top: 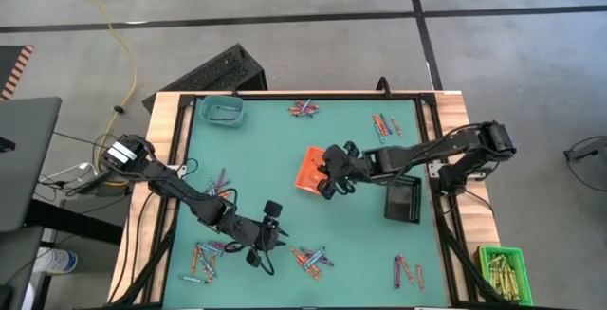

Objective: Sort crayons
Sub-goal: Put the orange crayon into the orange bin

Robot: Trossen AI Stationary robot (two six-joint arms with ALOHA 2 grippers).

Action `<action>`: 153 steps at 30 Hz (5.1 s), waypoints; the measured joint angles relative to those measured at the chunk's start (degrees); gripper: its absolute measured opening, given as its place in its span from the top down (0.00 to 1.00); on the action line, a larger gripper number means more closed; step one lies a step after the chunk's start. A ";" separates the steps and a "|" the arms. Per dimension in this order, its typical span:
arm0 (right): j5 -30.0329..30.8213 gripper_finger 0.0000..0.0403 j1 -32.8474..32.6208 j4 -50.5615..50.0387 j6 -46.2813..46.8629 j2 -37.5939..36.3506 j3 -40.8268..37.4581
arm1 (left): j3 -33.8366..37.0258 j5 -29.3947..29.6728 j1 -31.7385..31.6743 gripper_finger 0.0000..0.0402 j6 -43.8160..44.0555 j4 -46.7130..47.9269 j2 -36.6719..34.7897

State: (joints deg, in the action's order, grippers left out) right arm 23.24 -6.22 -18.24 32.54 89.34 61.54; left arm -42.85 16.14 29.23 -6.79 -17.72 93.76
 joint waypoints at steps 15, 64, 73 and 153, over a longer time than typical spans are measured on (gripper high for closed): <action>2.25 0.75 0.29 -0.32 -0.07 0.00 0.00 | 0.00 -0.02 0.00 0.75 0.61 -0.02 0.00; -23.85 0.75 -41.63 -13.01 35.44 0.01 -0.04 | -0.04 -0.44 -0.04 0.75 2.13 0.26 0.00; -18.33 0.75 -53.38 -24.50 61.81 0.02 -0.04 | -0.04 -0.22 -0.78 0.75 2.35 0.22 0.00; -17.76 1.00 -55.99 -53.34 72.48 8.32 6.75 | -0.04 -0.22 -2.51 0.75 0.53 -1.25 0.00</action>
State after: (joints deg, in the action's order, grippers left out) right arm 5.48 -62.21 -71.58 105.03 97.66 68.29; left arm -42.89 15.92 26.72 -6.26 -18.96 93.76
